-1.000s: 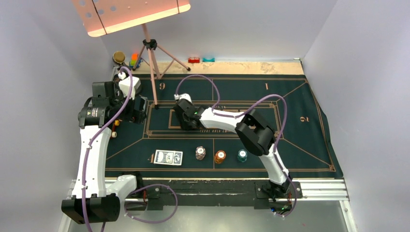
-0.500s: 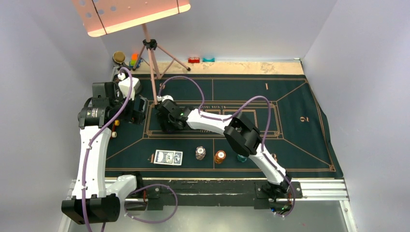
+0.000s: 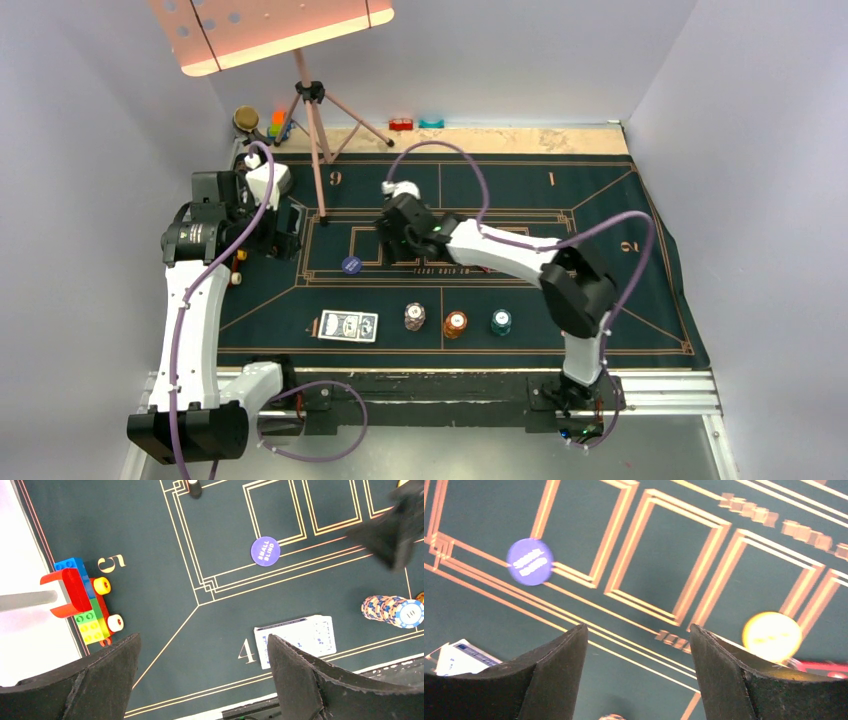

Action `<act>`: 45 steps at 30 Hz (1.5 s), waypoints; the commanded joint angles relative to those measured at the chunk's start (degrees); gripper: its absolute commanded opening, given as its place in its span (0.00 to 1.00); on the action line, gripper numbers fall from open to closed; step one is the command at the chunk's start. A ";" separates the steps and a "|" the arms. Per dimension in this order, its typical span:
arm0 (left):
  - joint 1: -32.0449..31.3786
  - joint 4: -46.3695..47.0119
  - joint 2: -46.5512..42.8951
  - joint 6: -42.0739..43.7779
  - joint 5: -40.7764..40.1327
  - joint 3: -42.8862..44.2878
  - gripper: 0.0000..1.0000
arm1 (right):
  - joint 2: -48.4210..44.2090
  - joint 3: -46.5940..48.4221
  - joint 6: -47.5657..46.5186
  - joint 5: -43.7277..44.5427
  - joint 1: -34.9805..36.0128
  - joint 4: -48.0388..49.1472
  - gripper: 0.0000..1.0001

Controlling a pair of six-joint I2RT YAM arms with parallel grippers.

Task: Distribute texas hold em gaming equipment

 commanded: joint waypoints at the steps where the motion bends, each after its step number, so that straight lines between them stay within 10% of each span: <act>1: -0.04 -0.56 -0.23 0.20 -0.13 2.69 1.00 | -7.91 -10.39 2.86 5.29 -4.50 1.35 0.75; 15: -0.08 -1.06 -0.43 -1.31 -0.41 4.00 1.00 | -9.34 -18.83 6.18 7.23 -7.53 1.32 0.53; 27: -0.03 -2.66 -0.07 -1.89 1.32 5.47 1.00 | -4.46 -18.66 7.07 6.72 -10.28 0.86 0.53; 45: -0.06 -2.29 -0.73 0.96 0.54 1.37 1.00 | 10.56 2.69 2.83 6.72 -23.35 -3.40 0.52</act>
